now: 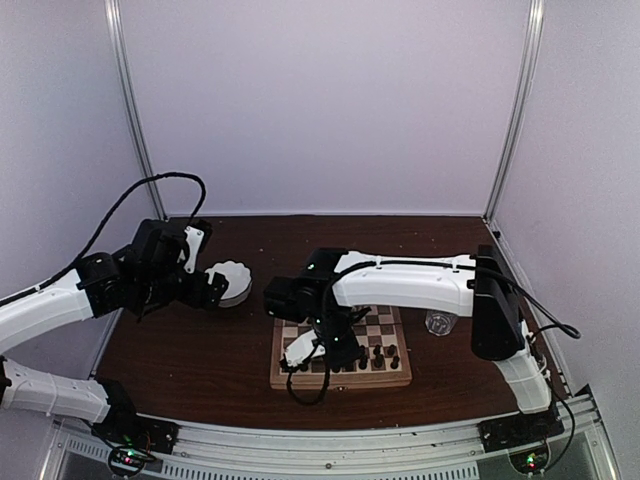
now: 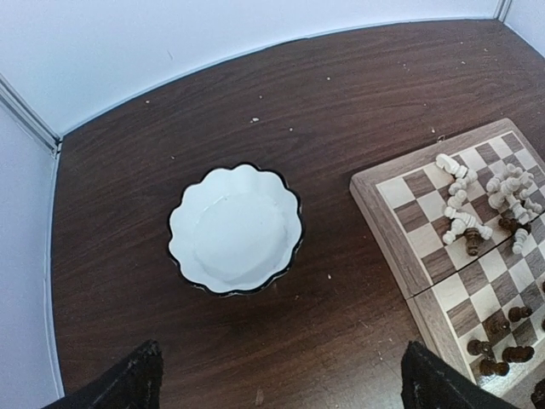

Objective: Set up the chess pieces on the board
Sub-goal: Place the king on d8.

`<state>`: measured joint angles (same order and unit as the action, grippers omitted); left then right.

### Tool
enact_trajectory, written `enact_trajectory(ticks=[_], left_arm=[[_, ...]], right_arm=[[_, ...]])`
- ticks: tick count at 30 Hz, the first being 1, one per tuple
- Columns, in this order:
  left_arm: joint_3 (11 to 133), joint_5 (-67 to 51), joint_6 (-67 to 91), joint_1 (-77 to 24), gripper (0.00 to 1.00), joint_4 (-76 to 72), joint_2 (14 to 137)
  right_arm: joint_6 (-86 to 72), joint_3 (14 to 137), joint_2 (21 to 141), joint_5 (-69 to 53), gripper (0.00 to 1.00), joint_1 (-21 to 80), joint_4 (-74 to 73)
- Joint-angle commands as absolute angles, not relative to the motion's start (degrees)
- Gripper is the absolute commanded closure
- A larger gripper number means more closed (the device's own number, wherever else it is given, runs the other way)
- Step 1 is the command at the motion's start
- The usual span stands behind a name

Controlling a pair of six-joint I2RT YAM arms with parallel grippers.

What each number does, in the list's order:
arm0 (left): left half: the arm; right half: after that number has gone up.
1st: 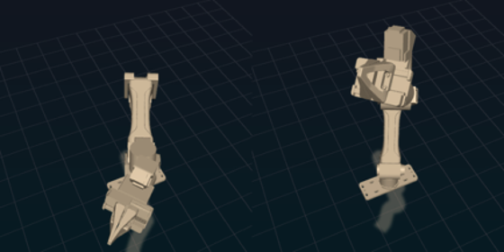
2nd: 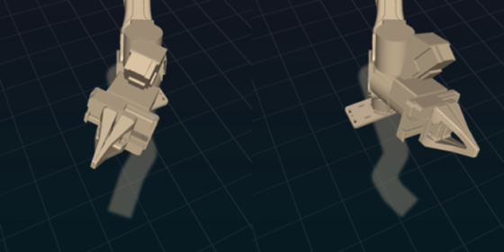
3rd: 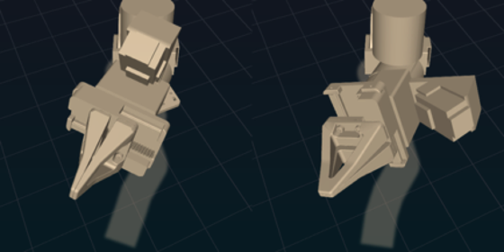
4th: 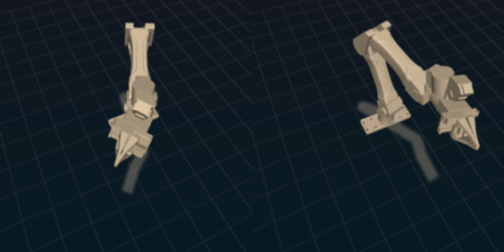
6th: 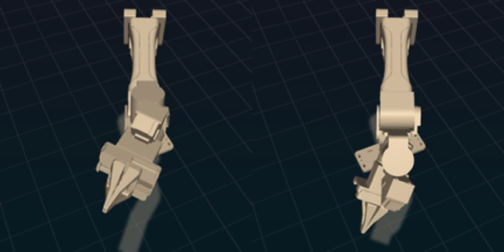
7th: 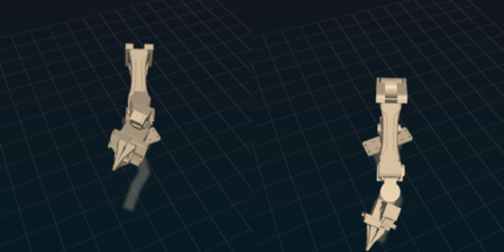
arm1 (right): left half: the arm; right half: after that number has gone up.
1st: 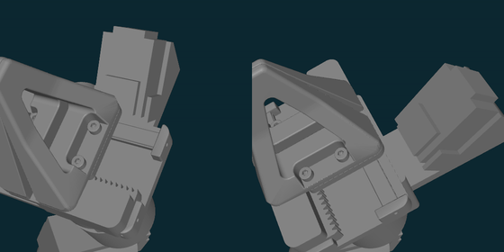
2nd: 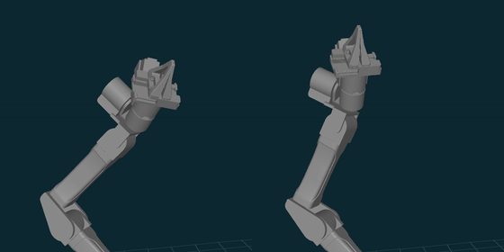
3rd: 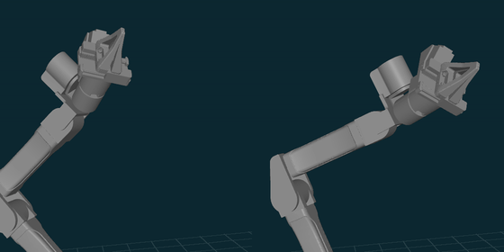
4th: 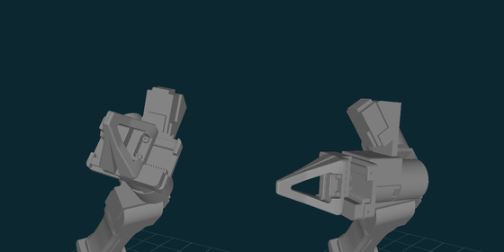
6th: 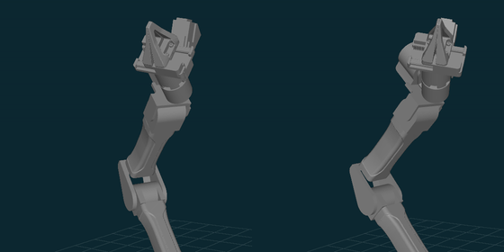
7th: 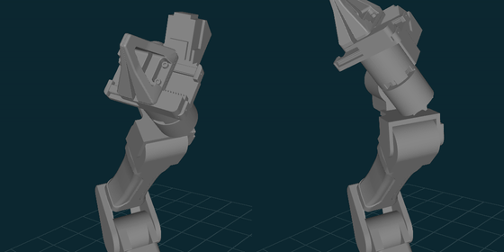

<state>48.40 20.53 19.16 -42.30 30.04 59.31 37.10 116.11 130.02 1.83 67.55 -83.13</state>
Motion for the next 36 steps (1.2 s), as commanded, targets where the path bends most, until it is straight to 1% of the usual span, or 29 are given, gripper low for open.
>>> enact_trajectory(ticks=[1,3,10,19,27,32,33,34,36], left_arm=[[47.92,19.78,19.86,-41.85,0.02,27.84,59.58],[47.78,19.61,19.93,-41.79,0.02,27.78,59.73],[47.9,18.84,20.0,-41.77,0.03,27.5,60.66],[47.91,18.02,20.13,-41.84,0.02,27.21,61.6],[48.0,17.49,20.13,-41.84,0.02,27.15,62.07],[47.79,16.96,19.66,-41.83,0.02,26.2,62.08],[47.55,16.82,19.49,-41.84,0.02,25.6,61.99],[47.04,16.53,19.14,-41.84,0.02,24.83,61.86],[46.39,15.83,18.84,-41.79,0.02,23.61,61.47]], right_arm=[[36.66,117.55,130.86,3.15,0.86,67.85,-83.77],[36.48,117.6,131.0,3.36,0.83,67.85,-83.38],[36.6,118.1,131.52,3.65,0.82,67.77,-82.93],[36.67,118.3,131.81,3.95,0.75,67.76,-82.85],[36.41,118.48,131.66,3.93,0.73,67.77,-82.44],[36.21,119.3,130.58,3.26,0.69,67.76,-82.7],[36.13,119.75,130.13,2.73,0.68,67.76,-83.08],[36.1,120.36,129.43,2.0,0.64,67.79,-83.65],[36.36,121.77,127.59,0.66,0.53,67.77,-85.54]])
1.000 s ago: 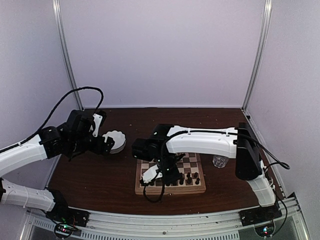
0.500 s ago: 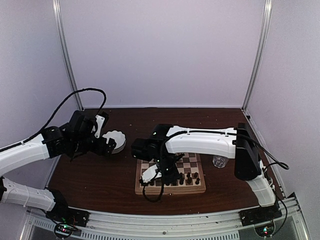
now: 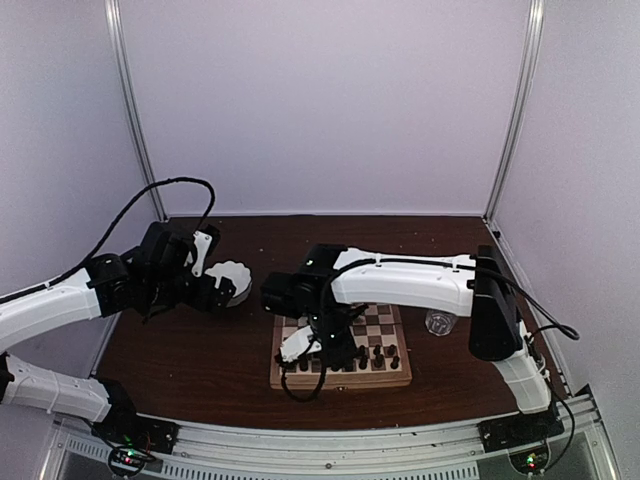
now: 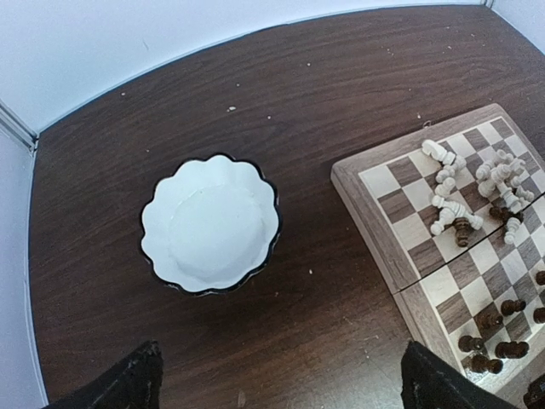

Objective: Set up the chess pieces on the board
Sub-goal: Place the king on d8, then pick up the pawn from the chessboard.

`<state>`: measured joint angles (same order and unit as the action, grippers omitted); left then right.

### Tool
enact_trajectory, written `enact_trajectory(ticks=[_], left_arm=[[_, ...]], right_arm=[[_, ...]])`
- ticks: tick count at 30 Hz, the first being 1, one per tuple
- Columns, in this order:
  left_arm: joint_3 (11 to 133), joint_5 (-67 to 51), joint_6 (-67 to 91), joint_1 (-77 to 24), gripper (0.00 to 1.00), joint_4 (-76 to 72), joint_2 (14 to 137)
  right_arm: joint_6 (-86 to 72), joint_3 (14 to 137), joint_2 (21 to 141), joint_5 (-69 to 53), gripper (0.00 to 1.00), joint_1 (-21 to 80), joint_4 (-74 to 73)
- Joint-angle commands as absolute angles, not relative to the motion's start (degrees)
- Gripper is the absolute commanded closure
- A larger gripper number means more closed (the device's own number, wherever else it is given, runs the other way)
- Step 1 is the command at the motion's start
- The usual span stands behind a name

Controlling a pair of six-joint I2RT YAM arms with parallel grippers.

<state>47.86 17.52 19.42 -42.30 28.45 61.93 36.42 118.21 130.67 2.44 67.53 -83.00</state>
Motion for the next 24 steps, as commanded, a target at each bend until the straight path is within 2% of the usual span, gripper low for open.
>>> enact_trajectory(ticks=[1,4,6,8,13,15,19,24], left_arm=[[46.24,14.77,18.5,-41.81,0.02,23.11,61.46],[46.22,10.94,17.52,-41.83,0.02,22.04,62.04],[46.51,8.07,16.76,-41.83,0.03,21.4,62.7],[46.99,3.34,15.7,-41.82,0.11,20.38,63.48],[51.07,-9.42,17.1,-41.92,0.4,19.55,69.22],[53.03,-11.82,19.18,-42.17,0.48,19.16,73.35],[57.68,-9.16,21.14,-45.46,0.56,19.52,81.75],[61.68,-1.9,22.16,-50.66,0.59,16.76,89.76]], right_arm=[[36.32,122.32,126.31,0.96,0.5,67.7,-85.93],[36.54,121.36,120.94,0.27,0.44,66.72,-84.51],[36.33,121.53,118.52,-2.57,0.44,65.27,-84.88],[36.01,121.1,116.17,-5.33,0.44,63.19,-84.54],[33.13,114.83,109.37,-10.68,0.48,55.63,-77.28],[31.85,111.15,106.5,-12.35,0.5,52.78,-74.02],[30.17,99.45,98.85,-15.19,0.52,47.85,-65.56],[29.06,88.86,90.85,-13.87,0.52,44.54,-58.69]])
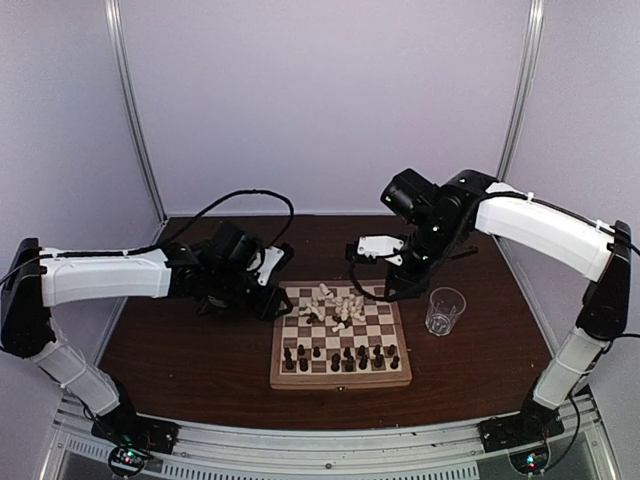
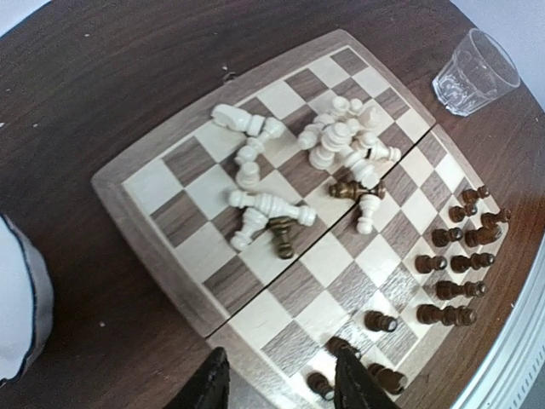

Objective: Set up the chess pieces on the board
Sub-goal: Pick up the pawn from the chessboard.

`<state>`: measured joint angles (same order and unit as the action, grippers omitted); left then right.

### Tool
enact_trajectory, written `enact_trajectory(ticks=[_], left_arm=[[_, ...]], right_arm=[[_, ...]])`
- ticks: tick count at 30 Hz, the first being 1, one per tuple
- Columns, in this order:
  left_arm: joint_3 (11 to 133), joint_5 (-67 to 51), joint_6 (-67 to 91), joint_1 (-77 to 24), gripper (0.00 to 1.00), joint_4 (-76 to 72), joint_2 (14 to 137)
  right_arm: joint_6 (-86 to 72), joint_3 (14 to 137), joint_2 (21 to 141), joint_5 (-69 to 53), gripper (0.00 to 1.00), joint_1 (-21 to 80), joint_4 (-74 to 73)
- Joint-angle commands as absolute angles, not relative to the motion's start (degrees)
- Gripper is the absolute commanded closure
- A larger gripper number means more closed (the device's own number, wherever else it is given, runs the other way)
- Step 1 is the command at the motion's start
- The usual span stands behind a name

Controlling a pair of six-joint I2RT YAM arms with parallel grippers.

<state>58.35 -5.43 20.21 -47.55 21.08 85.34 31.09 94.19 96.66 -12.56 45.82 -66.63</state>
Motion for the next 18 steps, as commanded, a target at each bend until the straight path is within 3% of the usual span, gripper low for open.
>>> enact_trajectory(ticks=[1,18], left_arm=[[62.28,-1.72,22.75,-51.04,0.6,16.08,91.24],[68.97,0.0,20.37,-52.29,0.66,14.93,106.21]], right_arm=[[28.93,87.77,89.85,-13.95,0.52,44.1,-58.2],[28.69,80.94,82.94,-14.55,0.5,41.09,-54.14]])
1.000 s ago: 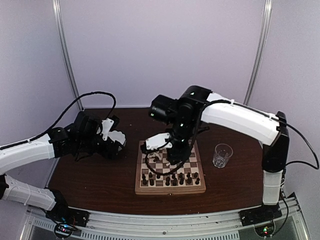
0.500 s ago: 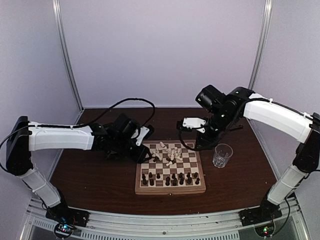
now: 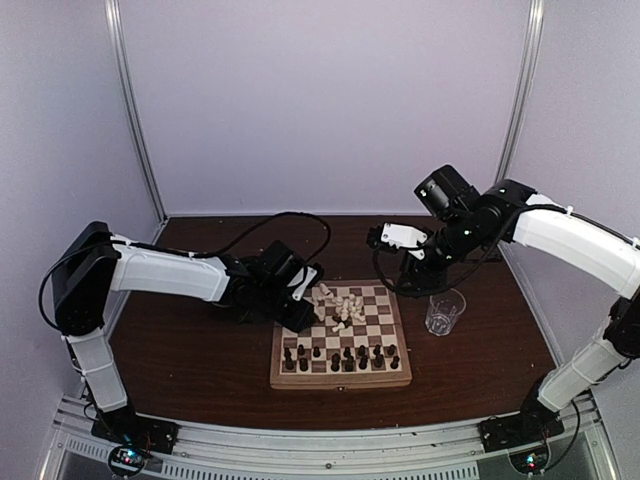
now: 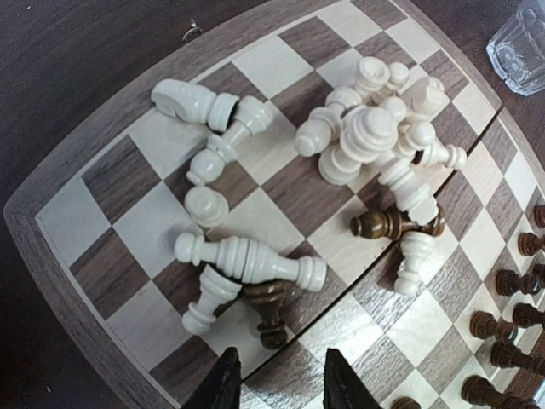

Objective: Set up the chess pieces on the board
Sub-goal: Pick up the pawn from the chessboard.

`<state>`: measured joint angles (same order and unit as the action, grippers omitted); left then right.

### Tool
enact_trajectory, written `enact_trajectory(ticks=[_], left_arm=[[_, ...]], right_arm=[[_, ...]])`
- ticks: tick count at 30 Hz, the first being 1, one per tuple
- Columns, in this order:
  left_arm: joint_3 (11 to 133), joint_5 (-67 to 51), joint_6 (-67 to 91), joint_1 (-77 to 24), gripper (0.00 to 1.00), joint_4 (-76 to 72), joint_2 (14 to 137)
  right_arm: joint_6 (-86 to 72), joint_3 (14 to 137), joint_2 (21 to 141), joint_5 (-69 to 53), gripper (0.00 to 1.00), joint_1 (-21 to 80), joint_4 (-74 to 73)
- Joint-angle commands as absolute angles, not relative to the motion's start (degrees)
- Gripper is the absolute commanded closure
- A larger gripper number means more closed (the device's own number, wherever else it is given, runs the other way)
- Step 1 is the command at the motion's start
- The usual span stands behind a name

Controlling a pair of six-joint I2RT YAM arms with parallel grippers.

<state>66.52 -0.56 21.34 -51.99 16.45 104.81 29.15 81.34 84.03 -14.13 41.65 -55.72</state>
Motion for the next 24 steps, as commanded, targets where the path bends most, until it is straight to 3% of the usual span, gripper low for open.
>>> enact_trajectory(ticks=[1,11,20,24], left_arm=[[69.11,0.0,20.39,-52.29,0.67,14.97,106.5],[71.28,1.85,19.8,-52.29,0.7,17.33,109.27],[71.6,0.84,19.28,-52.29,0.84,17.99,110.69],[71.63,0.0,18.74,-52.28,0.86,18.45,110.65]], right_arm=[[28.68,81.05,83.01,-14.55,0.5,41.13,-54.18],[28.73,80.98,82.79,-14.27,0.5,40.93,-54.23],[28.83,80.9,82.88,-14.1,0.5,40.68,-54.22],[28.92,80.93,82.96,-14.07,0.5,40.61,-54.06]])
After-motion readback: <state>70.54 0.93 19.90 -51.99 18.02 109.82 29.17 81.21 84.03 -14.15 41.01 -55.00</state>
